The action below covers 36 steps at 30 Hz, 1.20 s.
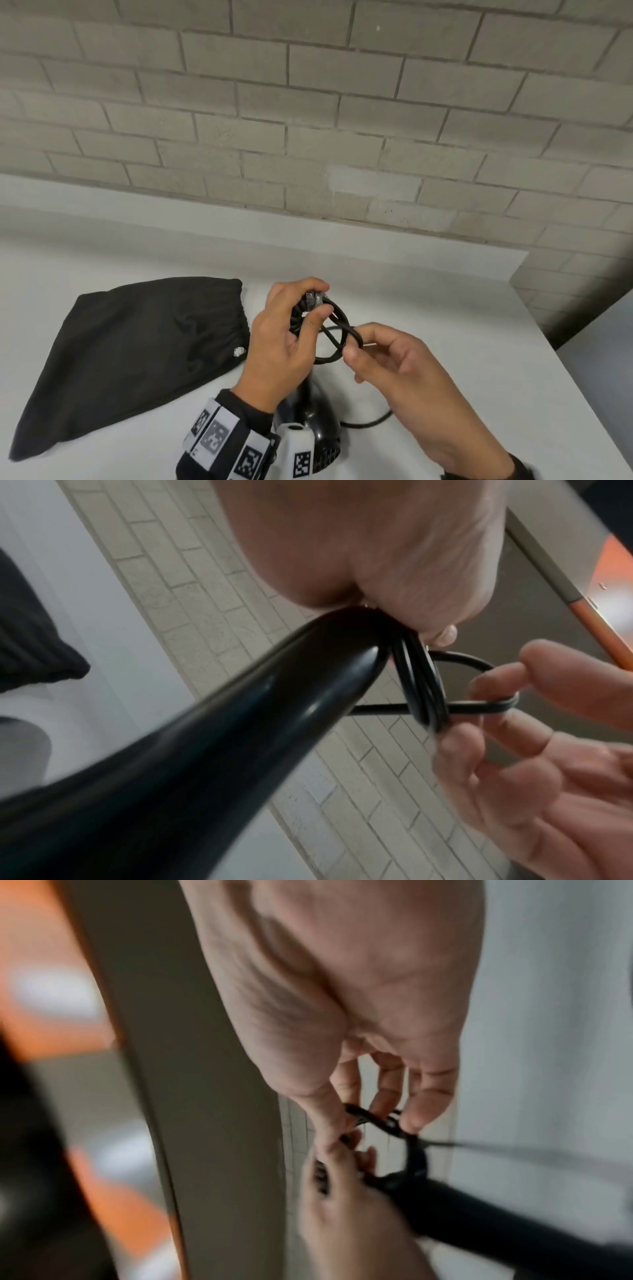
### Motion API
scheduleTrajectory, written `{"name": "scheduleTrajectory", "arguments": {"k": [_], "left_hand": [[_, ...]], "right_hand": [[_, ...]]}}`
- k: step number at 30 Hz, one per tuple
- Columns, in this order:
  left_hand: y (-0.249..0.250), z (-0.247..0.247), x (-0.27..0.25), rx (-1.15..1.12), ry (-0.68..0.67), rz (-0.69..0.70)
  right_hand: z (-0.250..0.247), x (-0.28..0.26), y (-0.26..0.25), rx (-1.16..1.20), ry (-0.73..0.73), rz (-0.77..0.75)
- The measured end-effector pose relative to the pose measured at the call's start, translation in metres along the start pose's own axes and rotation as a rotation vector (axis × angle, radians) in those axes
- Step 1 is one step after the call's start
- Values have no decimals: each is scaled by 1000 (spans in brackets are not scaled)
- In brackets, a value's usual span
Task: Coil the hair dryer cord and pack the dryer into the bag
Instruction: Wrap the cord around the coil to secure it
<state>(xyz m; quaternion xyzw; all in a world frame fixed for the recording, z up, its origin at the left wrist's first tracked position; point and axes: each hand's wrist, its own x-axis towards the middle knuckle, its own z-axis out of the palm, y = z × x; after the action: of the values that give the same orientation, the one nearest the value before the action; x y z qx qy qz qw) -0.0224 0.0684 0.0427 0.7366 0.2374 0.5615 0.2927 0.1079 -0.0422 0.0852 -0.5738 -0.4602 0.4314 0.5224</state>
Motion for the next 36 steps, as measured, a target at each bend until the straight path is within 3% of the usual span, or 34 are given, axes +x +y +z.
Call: {"name": "scheduleTrajectory", "arguments": {"k": [4, 8, 13, 15, 19, 22, 27, 31, 36], "left_hand": [[1, 1, 0, 1, -1, 19], [-1, 0, 1, 4, -5, 26], [-1, 3, 1, 10, -15, 51], [0, 7, 1, -5, -31, 50], [-3, 7, 3, -22, -8, -1], [-4, 5, 5, -24, -12, -9], [-5, 7, 3, -46, -24, -13], [-6, 8, 4, -41, -20, -15], [-4, 7, 1, -55, -33, -17]], "right_hand": [[12, -6, 11, -400, 206, -308], [11, -10, 9, -230, 182, -213], [2, -11, 1, 271, 6, 10], [0, -11, 1, 411, -44, 34], [0, -16, 17, 29, -48, -191], [2, -21, 34, -205, -36, -240], [-3, -28, 38, -242, 71, -304], [-10, -36, 36, -260, 53, -284], [-31, -44, 31, 165, -67, -115]]}}
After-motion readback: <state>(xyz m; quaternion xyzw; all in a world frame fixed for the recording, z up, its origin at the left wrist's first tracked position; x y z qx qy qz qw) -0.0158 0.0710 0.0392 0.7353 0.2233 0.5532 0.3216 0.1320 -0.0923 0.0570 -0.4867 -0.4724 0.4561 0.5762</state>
